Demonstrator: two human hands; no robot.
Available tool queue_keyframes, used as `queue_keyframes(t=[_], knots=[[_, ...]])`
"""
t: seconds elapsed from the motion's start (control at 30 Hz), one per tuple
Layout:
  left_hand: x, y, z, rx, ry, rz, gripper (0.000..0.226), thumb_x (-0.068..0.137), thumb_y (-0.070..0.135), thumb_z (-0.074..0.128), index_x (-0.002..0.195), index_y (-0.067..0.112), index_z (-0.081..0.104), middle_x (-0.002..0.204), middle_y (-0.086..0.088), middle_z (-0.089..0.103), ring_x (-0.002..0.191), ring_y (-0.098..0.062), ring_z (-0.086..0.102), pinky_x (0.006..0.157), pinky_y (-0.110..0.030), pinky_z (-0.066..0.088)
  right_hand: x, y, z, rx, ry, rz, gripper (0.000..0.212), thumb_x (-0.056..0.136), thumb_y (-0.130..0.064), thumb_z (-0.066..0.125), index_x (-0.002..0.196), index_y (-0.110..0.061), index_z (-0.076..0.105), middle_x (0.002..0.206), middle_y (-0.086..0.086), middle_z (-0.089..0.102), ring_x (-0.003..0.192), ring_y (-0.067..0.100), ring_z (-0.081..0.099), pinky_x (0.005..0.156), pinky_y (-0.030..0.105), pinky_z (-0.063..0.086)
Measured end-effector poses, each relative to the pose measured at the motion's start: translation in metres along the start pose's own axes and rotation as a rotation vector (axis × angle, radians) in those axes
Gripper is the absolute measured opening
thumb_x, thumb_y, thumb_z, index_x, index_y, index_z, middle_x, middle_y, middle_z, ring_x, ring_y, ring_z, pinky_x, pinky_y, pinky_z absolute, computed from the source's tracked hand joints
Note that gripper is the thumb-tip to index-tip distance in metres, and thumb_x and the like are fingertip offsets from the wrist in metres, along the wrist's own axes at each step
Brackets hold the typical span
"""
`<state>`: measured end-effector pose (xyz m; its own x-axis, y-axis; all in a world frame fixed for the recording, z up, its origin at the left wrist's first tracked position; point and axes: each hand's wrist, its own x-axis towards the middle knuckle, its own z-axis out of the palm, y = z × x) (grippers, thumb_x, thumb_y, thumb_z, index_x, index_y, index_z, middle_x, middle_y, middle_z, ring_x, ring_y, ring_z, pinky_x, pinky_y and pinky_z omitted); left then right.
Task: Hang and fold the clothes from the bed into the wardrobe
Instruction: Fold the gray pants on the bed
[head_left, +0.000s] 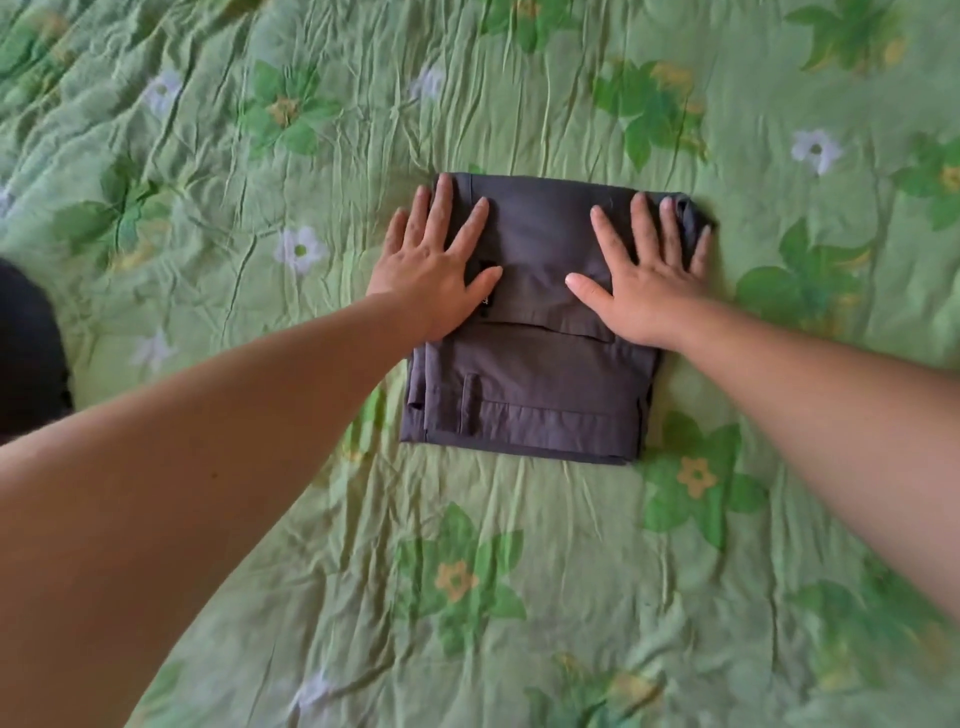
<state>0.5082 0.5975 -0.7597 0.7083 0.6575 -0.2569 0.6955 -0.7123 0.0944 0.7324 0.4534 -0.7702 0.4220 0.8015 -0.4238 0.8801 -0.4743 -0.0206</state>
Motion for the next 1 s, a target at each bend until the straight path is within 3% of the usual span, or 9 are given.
queue_keyframes(t=[0.17,0.3,0.37,0.47,0.57,0.67,0.77,0.9,1.0], knots=[[-0.06,0.024,-0.017,-0.32,0.091,-0.208,0.08,0.094,0.058,0.05,0.158,0.034,0.009,0.16,-0.007,0.017,0.141,-0.031,0.033,0.108,-0.046,0.039,0.001,-0.013,-0.039,0.009,0.16,-0.052,0.083,0.085,-0.078,0.039,0.153,-0.034,0.019,0.164,0.014,0.012,0.152,0.036,0.008,0.119,0.066,0.004],[-0.134,0.031,-0.008,-0.853,0.069,-0.566,0.087,0.082,0.047,0.076,0.152,0.032,0.025,0.131,-0.004,0.054,0.109,-0.024,0.062,0.092,-0.038,0.053,0.027,-0.037,-0.077,0.049,-0.019,-0.183,0.093,0.087,-0.07,0.055,0.157,-0.033,0.007,0.162,0.012,0.025,0.149,0.034,0.022,0.117,0.059,0.022],[-0.145,0.027,-0.005,-1.19,0.009,-0.687,0.079,0.079,0.033,0.083,0.144,0.027,0.038,0.11,-0.003,0.069,0.091,-0.018,0.071,0.077,-0.035,0.059,0.037,-0.045,-0.088,0.111,-0.053,-0.153,0.092,0.086,-0.062,0.065,0.156,-0.028,0.018,0.155,0.015,0.037,0.141,0.037,0.038,0.11,0.053,0.035],[-0.151,0.028,-0.005,-1.481,-0.126,-0.693,0.064,0.076,0.011,0.085,0.13,0.018,0.052,0.105,-0.005,0.076,0.093,-0.02,0.074,0.086,-0.038,0.06,0.036,-0.042,-0.095,0.221,-0.014,-0.138,0.05,0.082,-0.041,0.076,0.122,-0.018,0.056,0.12,0.012,0.063,0.11,0.034,0.06,0.076,0.035,0.045],[-0.157,0.034,-0.019,-1.531,-0.091,-0.62,0.037,0.078,0.001,0.079,0.11,0.015,0.068,0.099,-0.003,0.077,0.095,-0.022,0.072,0.087,-0.038,0.059,0.017,-0.03,-0.11,0.281,-0.071,-0.15,0.016,0.077,-0.019,0.073,0.082,-0.016,0.058,0.079,0.003,0.061,0.079,0.029,0.061,0.053,0.027,0.035],[-0.152,0.027,-0.052,-1.741,0.062,-0.644,0.028,0.078,0.006,0.077,0.102,0.017,0.066,0.088,-0.003,0.072,0.08,-0.02,0.069,0.074,-0.043,0.059,-0.007,-0.007,-0.137,0.511,-0.195,-0.101,0.015,0.073,-0.014,0.074,0.083,-0.013,0.063,0.078,0.005,0.068,0.07,0.022,0.062,0.058,0.028,0.044],[-0.139,0.008,-0.081,-1.955,0.278,-0.678,0.022,0.087,0.012,0.07,0.106,0.021,0.064,0.083,0.001,0.068,0.066,-0.011,0.066,0.059,-0.028,0.055,-0.043,0.021,-0.148,1.012,-0.404,0.026,0.028,0.059,-0.009,0.077,0.085,-0.014,0.067,0.078,0.007,0.073,0.074,0.026,0.068,0.071,0.036,0.052],[-0.142,0.022,-0.066,-1.771,-0.063,-0.749,0.025,0.09,0.02,0.071,0.113,0.016,0.064,0.097,-0.006,0.071,0.082,-0.022,0.068,0.065,-0.032,0.053,-0.089,0.033,-0.085,1.285,-0.417,0.309,0.037,0.064,-0.003,0.075,0.098,-0.009,0.062,0.094,0.018,0.069,0.084,0.031,0.068,0.072,0.038,0.055],[-0.148,0.045,-0.032,-1.517,-0.124,-0.855,0.044,0.088,0.004,0.072,0.126,0.016,0.054,0.116,-0.015,0.069,0.098,-0.028,0.067,0.087,-0.047,0.055,-0.106,0.03,-0.03,1.178,-0.356,0.424,0.045,0.081,0.002,0.067,0.122,-0.003,0.05,0.123,0.024,0.06,0.114,0.039,0.06,0.099,0.05,0.051]])
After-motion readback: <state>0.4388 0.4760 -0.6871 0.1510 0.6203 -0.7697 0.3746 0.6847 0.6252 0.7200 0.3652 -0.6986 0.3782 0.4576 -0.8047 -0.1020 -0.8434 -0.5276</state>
